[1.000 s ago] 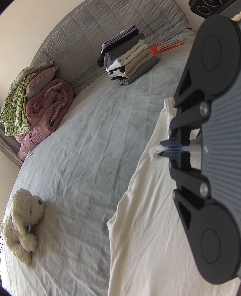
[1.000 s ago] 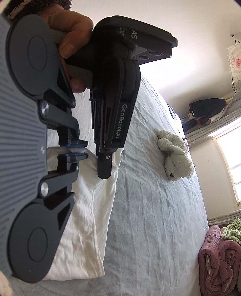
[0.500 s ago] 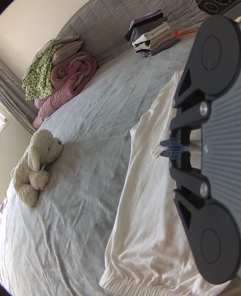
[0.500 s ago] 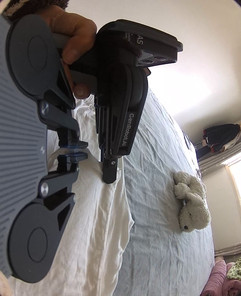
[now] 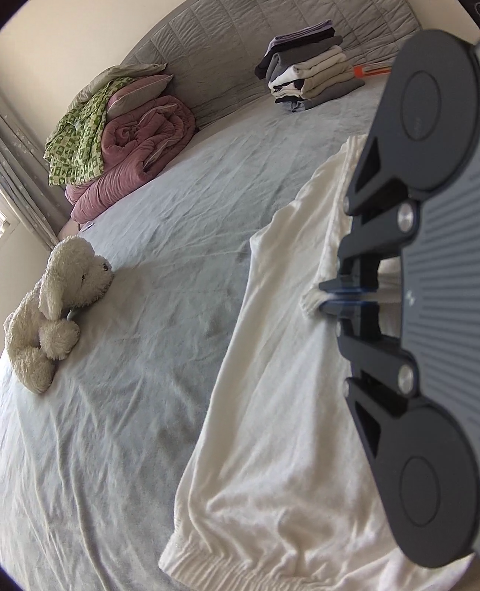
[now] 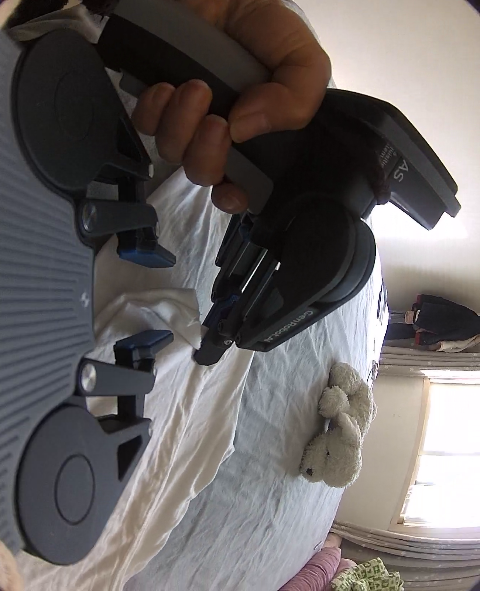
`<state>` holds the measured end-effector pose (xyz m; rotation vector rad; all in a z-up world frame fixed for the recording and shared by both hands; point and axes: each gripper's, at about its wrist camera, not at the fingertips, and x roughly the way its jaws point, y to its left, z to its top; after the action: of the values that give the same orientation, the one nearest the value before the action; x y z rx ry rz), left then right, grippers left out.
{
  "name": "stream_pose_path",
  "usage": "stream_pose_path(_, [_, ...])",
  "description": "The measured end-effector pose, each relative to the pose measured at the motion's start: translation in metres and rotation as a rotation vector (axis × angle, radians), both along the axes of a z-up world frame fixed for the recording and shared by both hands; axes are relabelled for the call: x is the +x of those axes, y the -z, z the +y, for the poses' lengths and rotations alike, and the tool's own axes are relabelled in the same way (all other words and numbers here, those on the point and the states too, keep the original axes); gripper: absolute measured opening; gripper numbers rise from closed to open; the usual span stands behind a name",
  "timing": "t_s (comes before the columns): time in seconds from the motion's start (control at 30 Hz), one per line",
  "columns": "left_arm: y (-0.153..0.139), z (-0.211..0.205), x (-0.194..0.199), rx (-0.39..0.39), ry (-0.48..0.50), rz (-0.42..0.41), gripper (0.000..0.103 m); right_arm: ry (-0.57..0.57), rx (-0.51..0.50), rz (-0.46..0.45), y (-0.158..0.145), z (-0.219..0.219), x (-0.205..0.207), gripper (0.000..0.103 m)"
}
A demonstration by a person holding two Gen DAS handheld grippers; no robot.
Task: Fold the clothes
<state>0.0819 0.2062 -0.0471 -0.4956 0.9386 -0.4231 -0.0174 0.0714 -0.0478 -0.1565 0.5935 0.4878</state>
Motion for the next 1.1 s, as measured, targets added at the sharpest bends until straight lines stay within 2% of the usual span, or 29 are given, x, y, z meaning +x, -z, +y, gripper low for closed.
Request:
stream_pose_path(0.03, [-0.001,0.0,0.0,0.004,0.001,-0.002,0.003,0.004,-0.016,-0.012,0.0,0.002,0.0,0.006])
stream_pose_path(0.07, [-0.002,-0.001,0.0,0.008,0.002,-0.004,0.003,0.008,-0.032,-0.025,0.001,0.004,0.0,0.002])
stream_pose_path(0.2, [-0.015,0.003,-0.004,0.053,0.0,-0.048,0.003,0.001,-0.008,-0.055,-0.01,0.012,0.0,0.003])
stream_pose_path(0.37, [-0.034,0.027,-0.012,0.147,-0.047,-0.124,0.003,-0.02,0.08,-0.019,-0.015,0.035,0.012,0.003])
stream_pose_path(0.57, [-0.031,0.081,-0.014,0.133,-0.154,-0.119,0.003,-0.077,0.175,0.004,-0.011,0.072,0.024,0.003])
stream_pose_path(0.83, [-0.018,0.118,-0.017,0.132,-0.228,-0.088,0.004,-0.111,0.211,0.062,0.001,0.105,0.038,0.004])
stream_pose_path(0.97, [-0.022,0.127,-0.022,0.152,-0.269,-0.096,0.004,-0.127,0.256,0.094,0.003,0.105,0.042,0.016])
stream_pose_path(1.1, [-0.031,0.138,-0.031,0.147,-0.322,-0.121,0.004,-0.181,0.288,0.123,-0.001,0.104,0.035,0.016])
